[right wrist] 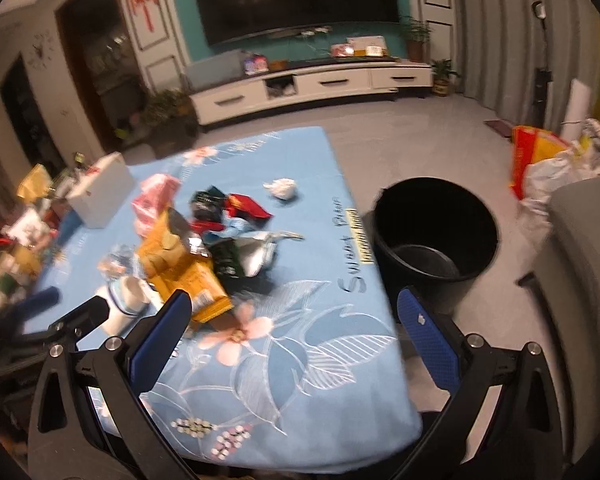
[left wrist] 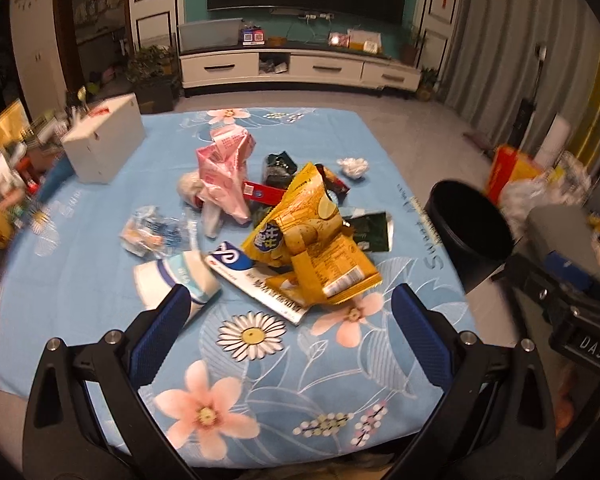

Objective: Collect trash
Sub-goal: 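Grasp the yellow chip bag with the right tool while the left tool grasps the white paper cup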

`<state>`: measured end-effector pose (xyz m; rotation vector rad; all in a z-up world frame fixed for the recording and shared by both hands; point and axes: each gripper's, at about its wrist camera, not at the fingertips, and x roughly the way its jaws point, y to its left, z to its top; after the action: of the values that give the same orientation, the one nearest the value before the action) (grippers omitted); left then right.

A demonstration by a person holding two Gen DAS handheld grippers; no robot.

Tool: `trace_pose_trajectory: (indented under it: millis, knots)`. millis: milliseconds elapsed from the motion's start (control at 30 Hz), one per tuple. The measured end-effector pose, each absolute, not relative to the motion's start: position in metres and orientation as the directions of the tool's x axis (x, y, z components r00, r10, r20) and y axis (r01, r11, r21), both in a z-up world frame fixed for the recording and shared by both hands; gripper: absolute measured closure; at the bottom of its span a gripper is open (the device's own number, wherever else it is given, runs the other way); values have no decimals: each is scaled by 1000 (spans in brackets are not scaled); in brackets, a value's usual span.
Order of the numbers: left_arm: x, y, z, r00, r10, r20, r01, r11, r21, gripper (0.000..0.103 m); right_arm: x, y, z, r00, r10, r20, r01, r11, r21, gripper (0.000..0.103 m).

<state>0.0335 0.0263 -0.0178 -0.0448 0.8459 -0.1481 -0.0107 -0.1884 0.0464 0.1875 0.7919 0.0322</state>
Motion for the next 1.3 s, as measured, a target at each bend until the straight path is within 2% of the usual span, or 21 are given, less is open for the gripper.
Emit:
trace_pose_trajectory:
  millis: [100, 300, 433, 567, 700, 833, 933, 1067, 1167, 1267, 1300]
  knots:
    - [36, 56, -33, 675, -224, -703, 105, 972, -209, 3, -5, -187, 32, 708, 172, -685, -22, 975, 221, 2]
    - [38, 118, -75, 687, -141, -713, -39, 972, -230, 3, 7, -158, -2, 659, 328, -677, -182, 943, 279, 3]
    - [40, 149, -95, 684, -107, -722, -102, 966, -240, 3, 17, -130, -14, 634, 386, -670, -284, 922, 263, 3]
    - [53, 172, -111, 662, -76, -746, -154, 960, -234, 3, 34, -104, -16, 639, 365, -677, -331, 925, 186, 3]
    - [68, 182, -125, 631, -113, -767, -157, 950, -269, 3, 54, -89, -14, 641, 372, -672, -362, 918, 163, 3]
    - [81, 176, -131, 610, -117, -784, -160, 950, -267, 3, 70, -66, -17, 658, 314, -684, -378, 924, 61, 3]
    - [93, 170, -127, 619, -147, -772, -108, 957, -268, 3, 77, -50, -18, 682, 288, -672, -416, 909, -32, 3]
    - [113, 169, -117, 634, -127, -763, -3, 986, -167, 3, 91, -36, -25, 680, 262, -685, -458, 881, -117, 3]
    - [128, 172, -114, 603, -195, -773, 155, 980, -126, 3, 99, -30, -31, 674, 244, -698, -476, 865, -157, 3]
    - [139, 163, -117, 560, -209, -802, 304, 952, -36, 3, 106, -29, -36, 660, 240, -712, -480, 864, -153, 3]
    - [143, 159, -120, 540, -216, -814, 350, 937, -17, 3, 108, -29, -38, 656, 238, -716, -477, 866, -149, 7]
